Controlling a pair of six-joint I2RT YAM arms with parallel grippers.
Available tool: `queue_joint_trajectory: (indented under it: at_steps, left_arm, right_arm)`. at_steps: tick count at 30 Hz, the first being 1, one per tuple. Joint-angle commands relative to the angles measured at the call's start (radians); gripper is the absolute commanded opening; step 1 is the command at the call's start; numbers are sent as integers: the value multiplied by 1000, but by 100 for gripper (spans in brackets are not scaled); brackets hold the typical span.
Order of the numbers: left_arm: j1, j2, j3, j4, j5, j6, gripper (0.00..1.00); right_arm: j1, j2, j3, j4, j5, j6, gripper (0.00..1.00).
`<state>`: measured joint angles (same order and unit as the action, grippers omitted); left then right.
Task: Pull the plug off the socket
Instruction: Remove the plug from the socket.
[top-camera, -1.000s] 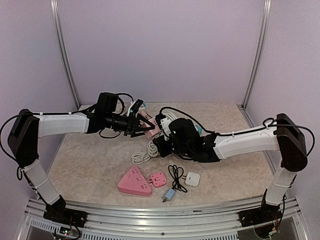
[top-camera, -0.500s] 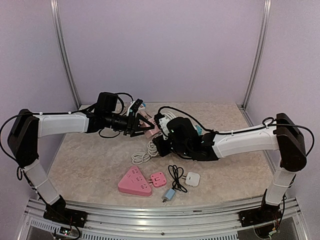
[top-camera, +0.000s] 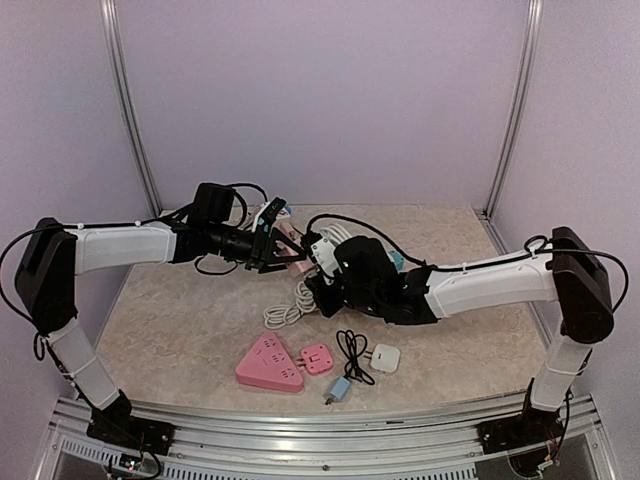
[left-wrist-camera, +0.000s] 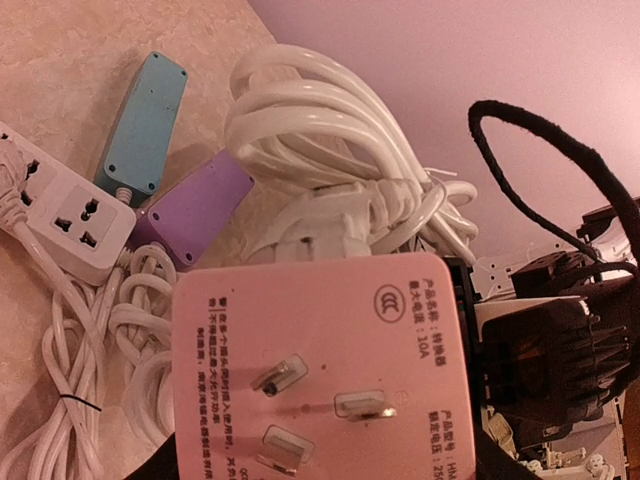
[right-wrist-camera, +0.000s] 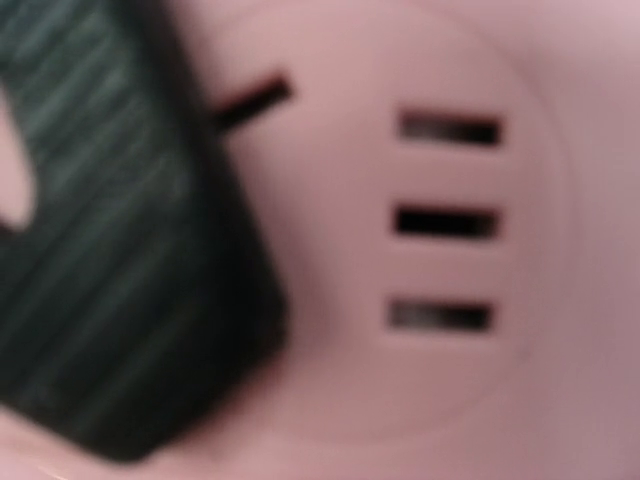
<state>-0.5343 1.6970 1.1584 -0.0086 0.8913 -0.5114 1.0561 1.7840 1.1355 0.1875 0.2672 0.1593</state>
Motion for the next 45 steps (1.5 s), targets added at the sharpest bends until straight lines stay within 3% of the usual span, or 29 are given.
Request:
queue_joint_trajectory:
  at_steps: [1,14,34,45]
  left_arm:
    - [25,-26,46,12,-24,34,14]
    - [29,-43,33,12,-51,33,13]
    - [33,-82,-8,63,-81,13,11]
    - [36,-82,1,51,-77,25,10]
  right_arm:
    - [45,-47,12,41,-25,-109,0]
    - [47,-26,42,8,135,-3,0]
    - [11,8,121,-210,296,446,0]
    - [3,21,121,-224,292,468,0]
